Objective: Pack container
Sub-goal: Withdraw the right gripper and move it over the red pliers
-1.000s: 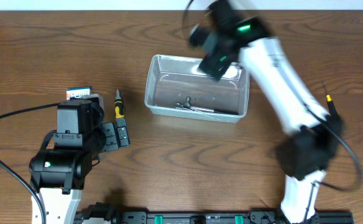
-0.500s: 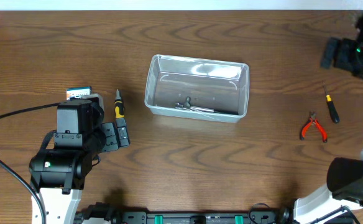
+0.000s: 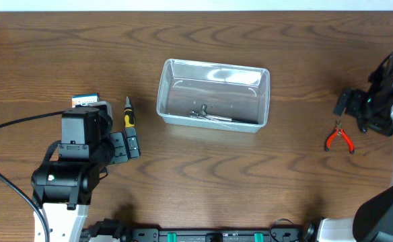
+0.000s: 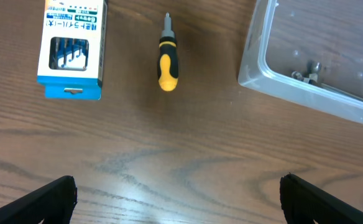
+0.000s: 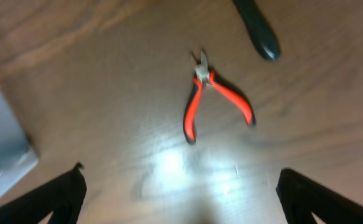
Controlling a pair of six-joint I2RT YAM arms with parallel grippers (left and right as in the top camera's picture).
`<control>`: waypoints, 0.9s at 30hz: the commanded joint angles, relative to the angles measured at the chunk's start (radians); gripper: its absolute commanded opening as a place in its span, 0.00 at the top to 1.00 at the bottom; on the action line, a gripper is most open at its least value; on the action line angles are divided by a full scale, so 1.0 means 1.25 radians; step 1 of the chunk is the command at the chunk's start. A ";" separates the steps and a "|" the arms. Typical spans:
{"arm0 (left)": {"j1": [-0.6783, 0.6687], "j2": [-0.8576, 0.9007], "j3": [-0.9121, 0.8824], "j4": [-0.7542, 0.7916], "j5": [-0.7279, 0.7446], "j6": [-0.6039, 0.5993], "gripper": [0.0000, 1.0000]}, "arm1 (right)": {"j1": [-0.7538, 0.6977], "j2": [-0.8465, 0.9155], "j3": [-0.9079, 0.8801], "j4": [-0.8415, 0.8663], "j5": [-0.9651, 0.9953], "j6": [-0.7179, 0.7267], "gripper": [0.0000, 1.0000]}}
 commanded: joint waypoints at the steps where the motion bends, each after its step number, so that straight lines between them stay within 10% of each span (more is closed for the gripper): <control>1: -0.001 0.000 0.016 -0.002 -0.009 -0.004 0.02 | 0.006 -0.005 -0.102 0.089 -0.009 -0.002 0.01; 27: -0.001 0.000 0.016 -0.002 -0.009 -0.004 0.02 | 0.006 0.034 -0.413 0.493 -0.009 0.023 0.01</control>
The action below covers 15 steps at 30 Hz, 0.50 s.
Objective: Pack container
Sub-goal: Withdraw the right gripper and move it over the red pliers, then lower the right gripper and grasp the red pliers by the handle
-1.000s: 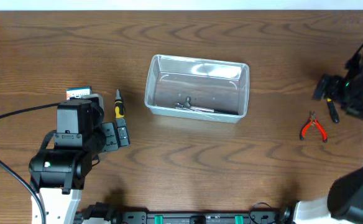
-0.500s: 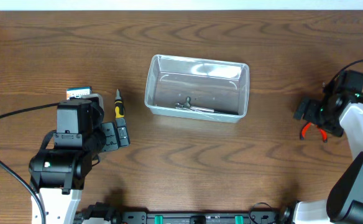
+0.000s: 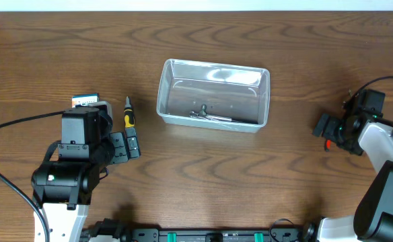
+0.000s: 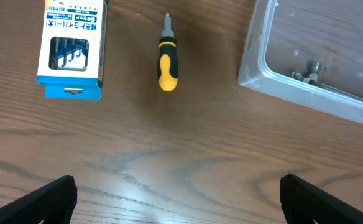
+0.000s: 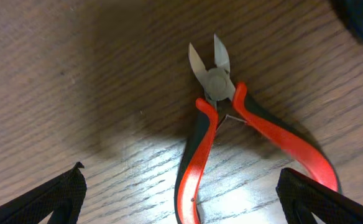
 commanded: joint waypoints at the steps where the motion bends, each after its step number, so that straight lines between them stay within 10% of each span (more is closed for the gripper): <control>1: -0.001 0.000 0.016 -0.002 -0.009 -0.004 0.02 | 0.005 0.004 -0.018 0.014 -0.006 0.011 0.01; 15: -0.001 0.000 0.016 -0.002 -0.009 -0.004 0.02 | 0.005 0.004 -0.033 0.029 -0.006 0.011 0.03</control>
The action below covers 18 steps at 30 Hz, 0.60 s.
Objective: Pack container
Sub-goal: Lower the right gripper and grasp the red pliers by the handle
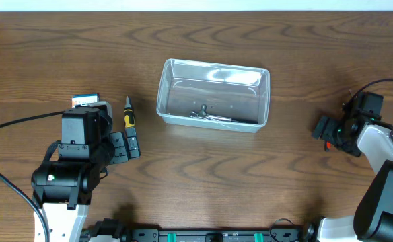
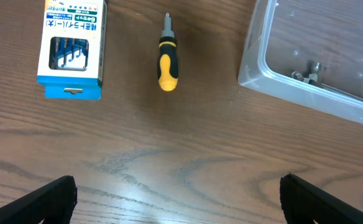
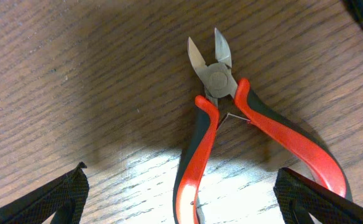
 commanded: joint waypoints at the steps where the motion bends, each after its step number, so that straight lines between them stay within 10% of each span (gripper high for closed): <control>1: -0.001 0.000 0.016 -0.002 -0.009 -0.004 0.02 | 0.005 0.004 -0.015 0.007 -0.006 0.011 0.03; 18: -0.001 0.000 0.016 -0.002 -0.009 -0.004 0.02 | 0.005 0.004 -0.054 0.054 -0.006 0.011 0.01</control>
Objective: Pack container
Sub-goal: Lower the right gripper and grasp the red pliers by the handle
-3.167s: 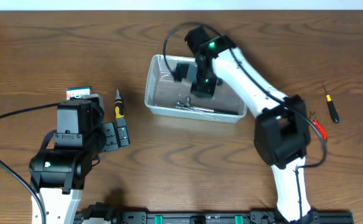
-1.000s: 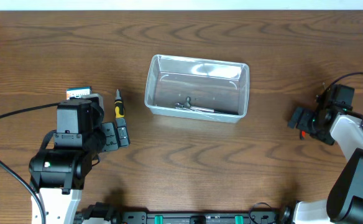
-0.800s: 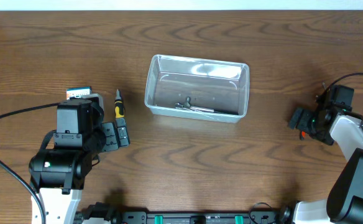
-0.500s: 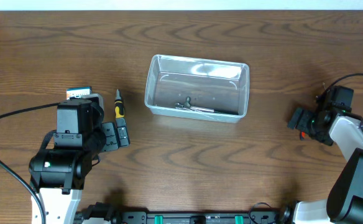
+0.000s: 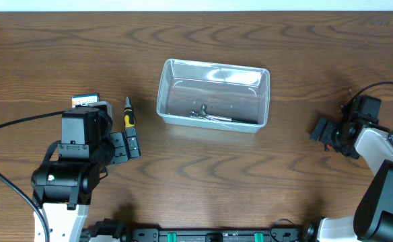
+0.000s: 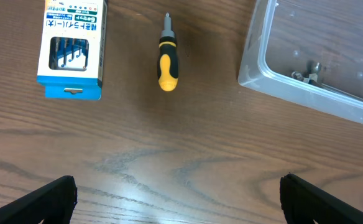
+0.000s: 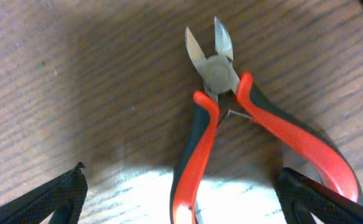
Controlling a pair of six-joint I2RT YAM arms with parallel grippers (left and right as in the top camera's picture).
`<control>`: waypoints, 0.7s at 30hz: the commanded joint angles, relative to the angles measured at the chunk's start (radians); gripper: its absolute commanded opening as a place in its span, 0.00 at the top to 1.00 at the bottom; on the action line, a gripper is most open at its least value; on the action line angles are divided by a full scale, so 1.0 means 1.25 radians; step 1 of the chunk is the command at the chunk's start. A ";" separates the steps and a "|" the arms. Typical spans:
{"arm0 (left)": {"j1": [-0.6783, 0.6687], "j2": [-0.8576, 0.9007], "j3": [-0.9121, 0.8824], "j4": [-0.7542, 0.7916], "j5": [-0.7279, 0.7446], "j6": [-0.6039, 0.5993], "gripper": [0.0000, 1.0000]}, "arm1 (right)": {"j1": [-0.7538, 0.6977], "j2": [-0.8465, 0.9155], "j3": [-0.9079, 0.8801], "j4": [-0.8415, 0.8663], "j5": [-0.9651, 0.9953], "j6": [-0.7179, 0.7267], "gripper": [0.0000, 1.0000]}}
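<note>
The clear plastic container (image 5: 213,94) stands mid-table with small metal parts (image 5: 206,114) inside. Red-handled pliers (image 7: 220,74) lie on the wood at the far right, tips pointing away. My right gripper (image 7: 181,202) is open low over them, its fingers (image 7: 51,196) standing either side of the handles; in the overhead view the right gripper (image 5: 326,132) covers the pliers. At the left lie a yellow-and-black screwdriver (image 6: 167,59) and a blue bit-set box (image 6: 69,50). My left gripper (image 6: 178,202) is open, hovering short of them with nothing in it.
A black cable (image 5: 8,124) runs from the left arm off the table's left edge. Bare wood separates the container from the pliers and from the screwdriver. The container's near wall (image 6: 293,93) shows at the upper right of the left wrist view.
My right gripper has come slightly closer to the pliers, which fill more of the right wrist view. The left arm, the screwdriver and the box have not moved.
My right gripper was first raised at the far right, with the pliers uncovered on the table. Then it was down over the pliers, open, and closer again after that. Now its fingers flank the handles. The left arm has stayed still throughout.
</note>
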 commanded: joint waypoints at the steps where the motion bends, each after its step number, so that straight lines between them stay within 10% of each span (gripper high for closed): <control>1: -0.001 0.000 0.016 -0.002 -0.009 -0.004 0.02 | 0.005 0.004 -0.027 0.016 -0.008 0.011 0.01; 12: -0.001 0.000 0.016 -0.002 -0.009 -0.004 0.02 | 0.005 0.004 -0.037 0.027 -0.009 0.011 0.02; 21: -0.001 0.000 0.016 -0.002 -0.009 -0.004 0.02 | 0.005 0.004 -0.037 0.027 -0.020 0.011 0.23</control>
